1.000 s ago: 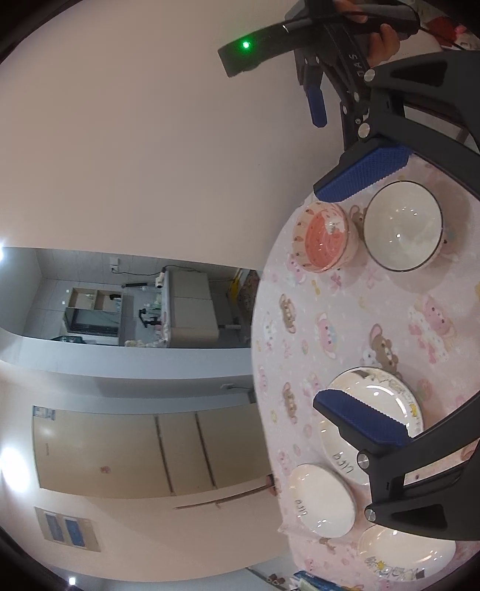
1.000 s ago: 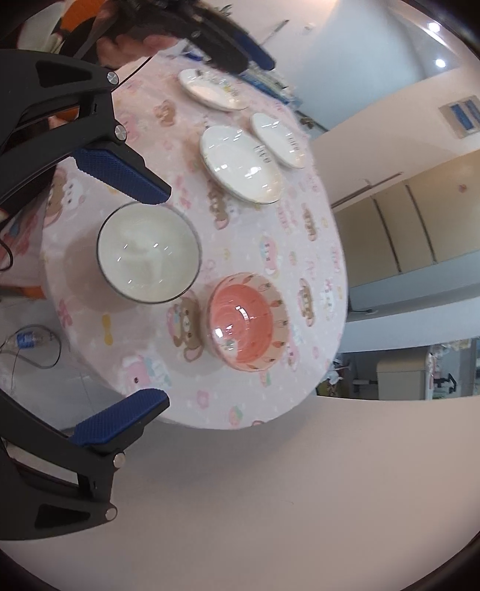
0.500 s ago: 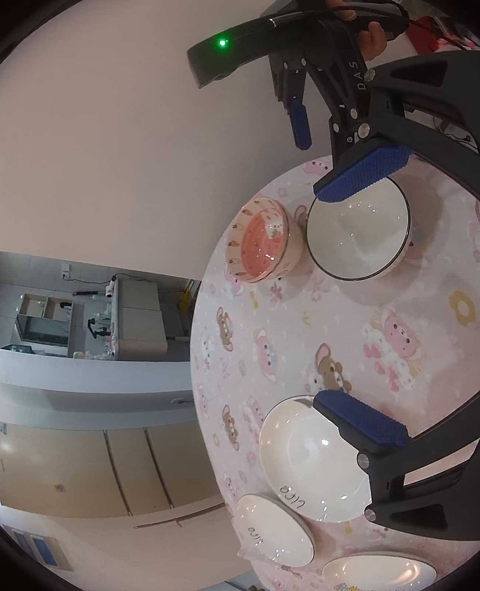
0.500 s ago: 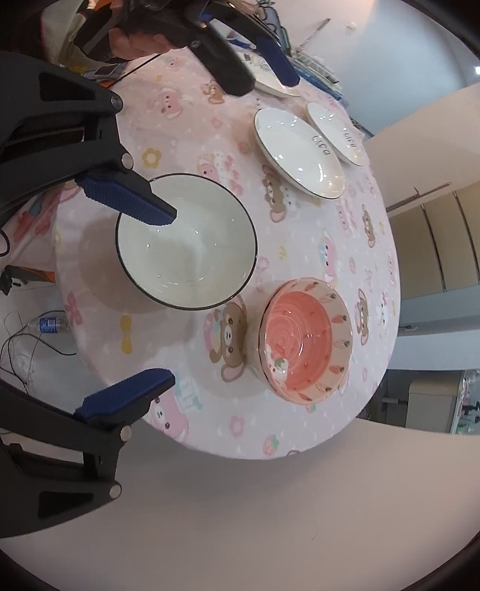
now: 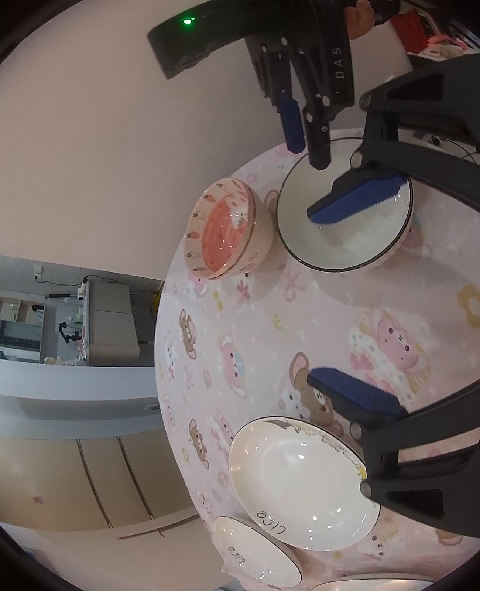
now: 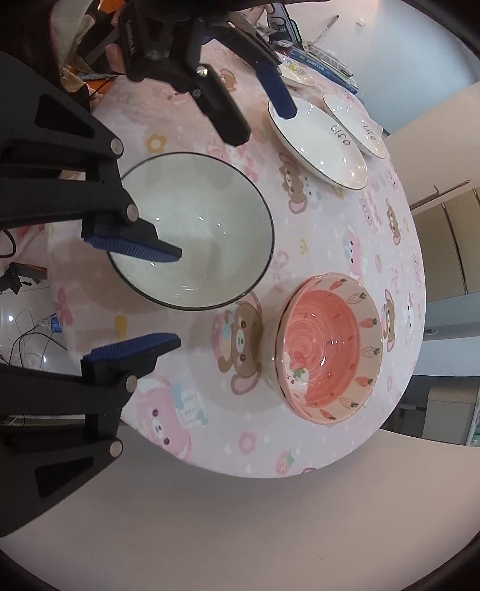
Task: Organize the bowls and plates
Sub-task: 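Close the left gripper on the white bowl rim while the right gripper grips it too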
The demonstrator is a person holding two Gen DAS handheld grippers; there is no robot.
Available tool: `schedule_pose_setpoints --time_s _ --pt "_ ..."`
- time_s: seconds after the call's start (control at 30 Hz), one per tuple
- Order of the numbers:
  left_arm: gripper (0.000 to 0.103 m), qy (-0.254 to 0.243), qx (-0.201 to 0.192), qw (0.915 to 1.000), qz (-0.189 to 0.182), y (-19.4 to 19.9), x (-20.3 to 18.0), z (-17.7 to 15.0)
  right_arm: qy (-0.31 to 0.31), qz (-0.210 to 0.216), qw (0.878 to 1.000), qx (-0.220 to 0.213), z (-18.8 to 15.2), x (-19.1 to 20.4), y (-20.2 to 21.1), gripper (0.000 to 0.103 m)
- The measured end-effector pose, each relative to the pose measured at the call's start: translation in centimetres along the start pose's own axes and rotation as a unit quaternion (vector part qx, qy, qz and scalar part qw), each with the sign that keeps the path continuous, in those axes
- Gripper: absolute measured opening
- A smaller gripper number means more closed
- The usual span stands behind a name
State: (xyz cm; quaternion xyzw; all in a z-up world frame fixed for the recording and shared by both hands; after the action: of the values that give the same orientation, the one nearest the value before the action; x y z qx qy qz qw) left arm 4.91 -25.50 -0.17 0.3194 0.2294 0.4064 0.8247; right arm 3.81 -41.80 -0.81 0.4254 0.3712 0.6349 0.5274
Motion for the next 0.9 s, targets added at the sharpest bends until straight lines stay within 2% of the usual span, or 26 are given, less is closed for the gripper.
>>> schedule_pose_setpoints --time_s 0.17,0.3,0.37,0.4,0.43,0.5,0.57,0.67,0.73,0.8,0.9 --pt "0.071 -0.002 0.028 0.9995 0.014 -1.7 0.0 -0.7 0.014 0.003 1.0 0.012 0.5 0.4 -1.0 0.031" --pt "0.061 0.018 0.057 0.998 -0.018 -2.8 0.2 -1.0 0.016 0.012 1.0 0.025 0.4 0.7 -2.0 0.031" --pt "0.054 0.023 0.066 0.9973 -0.024 -3.4 0.3 -1.1 0.011 0.016 0.999 0.031 0.4 0.5 -2.4 0.03" --pt "0.046 0.025 0.071 0.9969 -0.025 -3.6 0.2 -1.2 0.008 0.017 0.999 0.032 0.3 0.4 -2.5 0.03" --pt "0.035 0.028 0.079 0.9962 -0.027 -3.9 0.2 -1.4 0.005 0.016 0.999 0.033 0.3 0.3 -2.7 0.028" --pt "0.031 0.04 0.101 0.9929 -0.048 -4.7 0.2 -1.7 0.002 0.021 0.999 0.042 0.1 0.0 -3.2 0.021" --pt "0.028 0.045 0.109 0.9914 -0.057 -4.9 0.0 -1.7 -0.007 0.027 0.998 0.055 -0.1 -0.2 -3.8 0.018" --pt "0.027 0.036 0.125 0.9897 -0.061 -5.7 -0.6 -1.9 -0.01 0.03 0.998 0.051 -0.2 -0.3 -3.8 0.018" --pt "0.027 0.036 0.152 0.9852 -0.071 -6.8 -1.1 -2.5 -0.017 0.036 0.998 0.051 -0.2 -0.4 -3.8 0.018" --pt "0.027 0.05 0.161 0.9818 -0.086 -7.5 -1.2 -3.0 -0.027 0.046 0.997 0.049 -0.3 -0.6 -4.1 0.018" --pt "0.027 0.041 0.15 0.9855 -0.069 -7.3 -1.6 -2.9 -0.045 0.06 0.996 0.05 -0.6 -0.8 -4.7 0.018"
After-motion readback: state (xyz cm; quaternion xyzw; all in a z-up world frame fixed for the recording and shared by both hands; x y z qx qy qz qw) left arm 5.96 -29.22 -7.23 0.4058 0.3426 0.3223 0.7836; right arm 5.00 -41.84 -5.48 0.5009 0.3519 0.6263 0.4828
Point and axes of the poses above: each gripper's, at about its wrist camera, not at the fingertips, and y roughly against the way its jaws point, x to its left, z to its top, the point moved 2 cm from there along -y, roughly the way its jaws point, and after that the axes turned 1 degree about y, right-handed, at the moved point
